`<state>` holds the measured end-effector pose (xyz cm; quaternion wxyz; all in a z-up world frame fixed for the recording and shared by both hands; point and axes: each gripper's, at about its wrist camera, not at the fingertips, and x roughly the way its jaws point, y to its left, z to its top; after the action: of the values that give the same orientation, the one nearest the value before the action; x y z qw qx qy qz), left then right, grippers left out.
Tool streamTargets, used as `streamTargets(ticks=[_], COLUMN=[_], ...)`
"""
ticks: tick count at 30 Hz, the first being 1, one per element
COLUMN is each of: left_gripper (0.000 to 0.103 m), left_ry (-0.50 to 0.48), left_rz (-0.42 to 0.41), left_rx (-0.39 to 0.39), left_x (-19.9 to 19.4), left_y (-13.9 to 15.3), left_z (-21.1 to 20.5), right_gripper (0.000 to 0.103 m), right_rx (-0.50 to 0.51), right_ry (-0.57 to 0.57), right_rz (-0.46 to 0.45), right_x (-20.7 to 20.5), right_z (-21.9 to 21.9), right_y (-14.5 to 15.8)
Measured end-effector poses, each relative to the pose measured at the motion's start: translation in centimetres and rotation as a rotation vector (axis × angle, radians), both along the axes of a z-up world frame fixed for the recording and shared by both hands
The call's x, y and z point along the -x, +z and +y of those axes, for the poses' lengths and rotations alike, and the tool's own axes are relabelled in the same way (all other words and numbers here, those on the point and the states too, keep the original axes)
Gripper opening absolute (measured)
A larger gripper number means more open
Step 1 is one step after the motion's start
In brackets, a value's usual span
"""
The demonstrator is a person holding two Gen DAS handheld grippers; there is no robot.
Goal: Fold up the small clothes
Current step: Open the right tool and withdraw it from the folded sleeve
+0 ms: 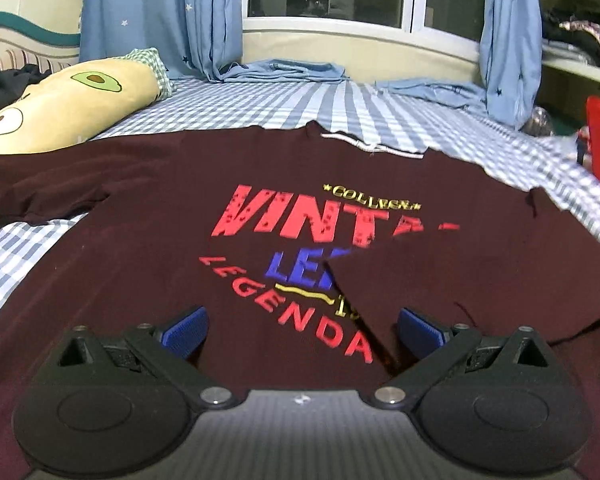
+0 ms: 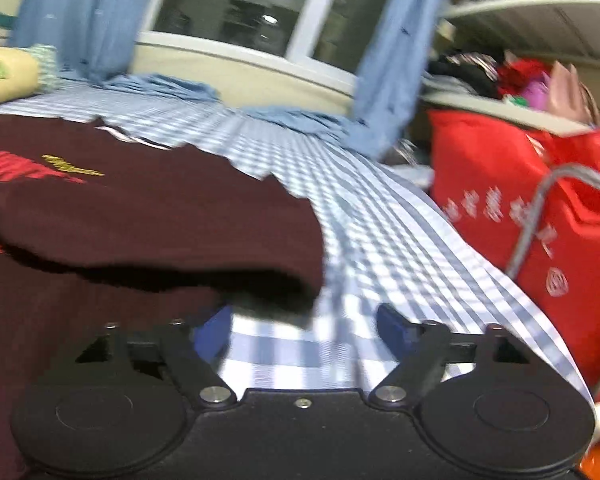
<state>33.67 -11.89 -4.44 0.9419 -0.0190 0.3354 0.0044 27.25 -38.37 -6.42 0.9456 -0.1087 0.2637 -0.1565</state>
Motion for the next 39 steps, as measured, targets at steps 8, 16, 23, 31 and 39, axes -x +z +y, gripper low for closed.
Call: streamTargets(ticks=[8, 16, 23, 31, 39], left_gripper=[0.102, 0.102, 0.102, 0.102, 0.102], left_ry=[0.031, 0.038, 0.038, 0.037, 0.032], left_rz=[-0.004, -0.022, -0.023, -0.026, -0.028], left_rx=[0.009, 0.011, 0.015, 0.027, 0.04], left_x=[0.4, 0.8, 0.8, 0.8, 0.9], left_y=[-1.6, -1.8, -1.9, -1.9, -2.0], left_z=[0.7, 0.8, 0.8, 1.1, 1.2], right_gripper=[0.015, 0.0, 0.024, 0.054, 0.06], right_rx=[-0.105, -0.159, -0.196, -0.198, -0.309], right_ry=[-0.064, -0.137, -0.115, -0.048, -0.087], right_rz=[-0.073, -0.071, -0.097, -0.126, -0.026], right_x=[-0.9, -0.4, 1.0, -0.4, -2.9], right_z=[-2.4, -2.6, -2.1, -0.3, -1.7], right_y=[-0.6, -0.8, 0.5, 2.1, 0.3])
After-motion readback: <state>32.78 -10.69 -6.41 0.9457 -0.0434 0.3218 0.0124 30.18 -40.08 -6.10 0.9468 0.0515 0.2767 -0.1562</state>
